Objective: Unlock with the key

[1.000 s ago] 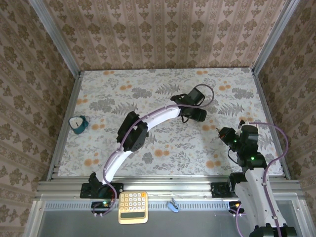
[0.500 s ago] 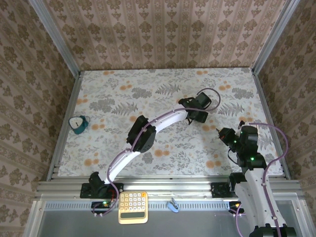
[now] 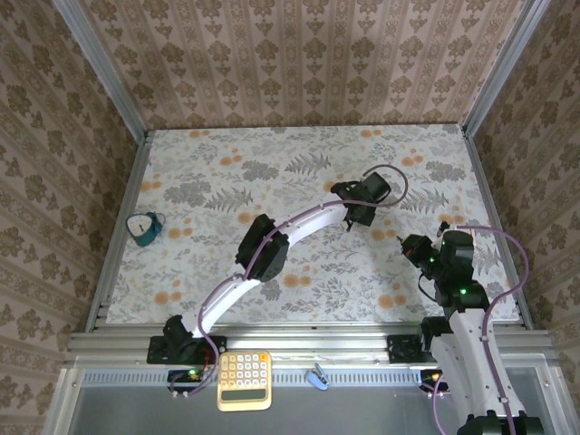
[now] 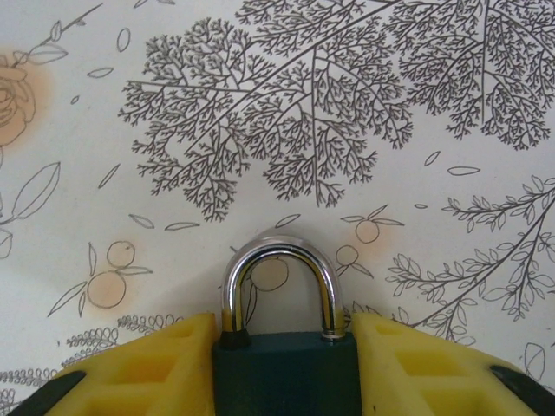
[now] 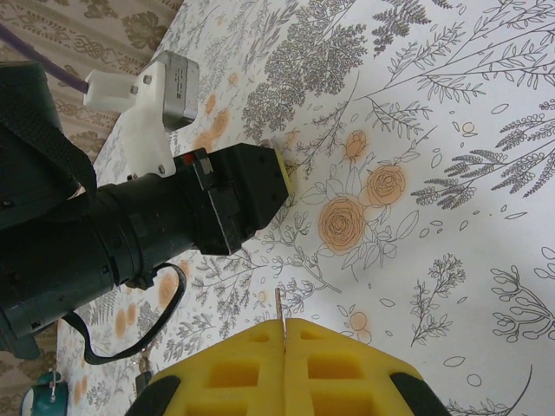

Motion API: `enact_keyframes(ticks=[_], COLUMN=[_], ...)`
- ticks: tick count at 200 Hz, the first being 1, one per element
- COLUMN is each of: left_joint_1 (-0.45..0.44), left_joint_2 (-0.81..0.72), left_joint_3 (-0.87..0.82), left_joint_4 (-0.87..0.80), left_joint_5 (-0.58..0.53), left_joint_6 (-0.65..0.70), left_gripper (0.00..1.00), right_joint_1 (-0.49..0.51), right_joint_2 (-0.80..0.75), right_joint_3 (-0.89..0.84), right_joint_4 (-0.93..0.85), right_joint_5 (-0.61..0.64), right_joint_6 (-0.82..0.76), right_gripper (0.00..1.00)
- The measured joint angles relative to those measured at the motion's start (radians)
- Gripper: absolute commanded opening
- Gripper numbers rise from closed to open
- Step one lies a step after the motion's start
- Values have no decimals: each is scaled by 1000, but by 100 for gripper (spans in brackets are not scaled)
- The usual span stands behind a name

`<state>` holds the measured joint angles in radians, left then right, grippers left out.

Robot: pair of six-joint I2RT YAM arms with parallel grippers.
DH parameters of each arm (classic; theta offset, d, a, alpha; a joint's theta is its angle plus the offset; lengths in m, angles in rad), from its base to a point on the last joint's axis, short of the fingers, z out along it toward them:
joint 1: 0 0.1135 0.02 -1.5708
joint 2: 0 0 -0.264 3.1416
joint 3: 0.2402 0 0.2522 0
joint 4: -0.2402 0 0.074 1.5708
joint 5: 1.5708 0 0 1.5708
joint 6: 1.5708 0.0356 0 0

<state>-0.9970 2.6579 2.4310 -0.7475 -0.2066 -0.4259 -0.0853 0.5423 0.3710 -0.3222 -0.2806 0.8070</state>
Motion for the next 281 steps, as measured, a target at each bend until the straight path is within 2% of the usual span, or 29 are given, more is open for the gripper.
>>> enact_keyframes(ticks=[52,91,123,152,212,244,281], left_joint_1=[63,120,126,126,130,150,174], left_joint_2=[-222,-319,-376,-391,-391,-392,-372], left_joint_3=[-360,-502,-585,-614,-616,-608,-562], left_joint_4=[21,-25,-49,-72,-106,-122,-225], left_joint_5=[45,64,84,106,126,190,290], left_joint_6=[-30,-60,-85,-106,-144,-175,-227], left_gripper=[37,37,39,42,57,58,58], right_joint_1=[0,0,6,21,32,38,38], right_joint_2=[11,46,61,85,99,115,120], right_joint_3=[-11,-15,-18,-20,-22,-37,-59], right_joint_4=[7,29,50,73,103,125,141], right_joint_5=[-22,-46,-49,-49,-49,-49,-49], right_joint_6=[4,4,5,7,8,11,23], right_gripper=[0,0,0,0,0,0,0])
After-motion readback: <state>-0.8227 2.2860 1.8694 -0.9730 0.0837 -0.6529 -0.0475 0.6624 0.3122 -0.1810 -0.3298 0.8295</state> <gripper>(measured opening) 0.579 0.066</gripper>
